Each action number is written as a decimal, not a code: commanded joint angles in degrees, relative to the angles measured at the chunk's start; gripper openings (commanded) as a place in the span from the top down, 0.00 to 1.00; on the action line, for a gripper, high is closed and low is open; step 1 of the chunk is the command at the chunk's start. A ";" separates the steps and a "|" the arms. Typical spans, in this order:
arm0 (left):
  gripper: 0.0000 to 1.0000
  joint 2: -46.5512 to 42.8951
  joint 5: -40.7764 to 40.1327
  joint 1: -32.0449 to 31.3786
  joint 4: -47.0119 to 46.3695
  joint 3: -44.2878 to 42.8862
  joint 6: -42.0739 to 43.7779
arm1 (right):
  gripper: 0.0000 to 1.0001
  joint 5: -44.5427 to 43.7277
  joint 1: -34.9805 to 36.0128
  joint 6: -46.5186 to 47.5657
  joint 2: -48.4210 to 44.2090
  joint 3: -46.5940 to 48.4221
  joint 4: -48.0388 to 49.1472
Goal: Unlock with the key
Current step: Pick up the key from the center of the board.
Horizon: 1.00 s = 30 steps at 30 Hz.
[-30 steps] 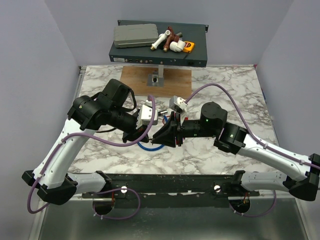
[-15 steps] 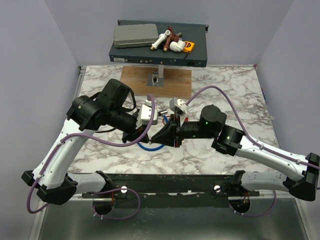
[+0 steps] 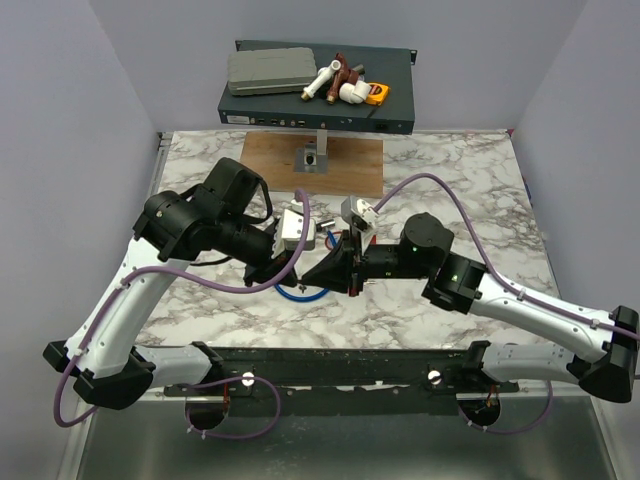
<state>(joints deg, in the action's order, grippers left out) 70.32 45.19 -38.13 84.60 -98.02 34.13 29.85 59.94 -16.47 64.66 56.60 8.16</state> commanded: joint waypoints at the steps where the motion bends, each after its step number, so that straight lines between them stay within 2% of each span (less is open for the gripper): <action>1: 1.00 -0.10 0.35 -0.26 -0.57 -1.28 -0.21 | 0.99 -1.01 0.29 -0.66 -2.27 -2.00 1.28; 13: 1.00 0.08 -0.50 -0.22 -0.54 -1.13 -0.77 | 0.99 -2.67 0.30 -3.20 -4.18 -4.67 4.49; 15: 0.93 0.10 -1.04 -0.20 -0.25 -1.21 -0.83 | 0.99 -2.97 0.34 -2.88 -3.96 -4.27 3.70; 18: 0.73 -0.08 -2.43 -0.23 0.12 -1.30 -0.91 | 0.99 -4.21 0.33 -1.83 -4.17 -3.45 1.43; 19: 0.70 -0.33 -2.97 -0.19 -0.07 -1.30 -0.96 | 0.99 -4.71 0.31 -1.45 -4.38 -3.27 0.77; 23: 0.61 -1.03 -4.06 -0.19 -0.44 -1.39 -1.22 | 0.99 -5.61 0.33 -0.66 -5.17 -2.78 -1.21; 30: 0.58 -1.30 -7.83 -0.03 -1.31 -1.54 -1.97 | 0.99 -6.33 0.27 0.16 -6.46 -2.14 -3.55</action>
<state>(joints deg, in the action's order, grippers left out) 70.17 41.28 -38.37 83.42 -98.02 33.06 24.97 59.94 -17.80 59.79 52.77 6.92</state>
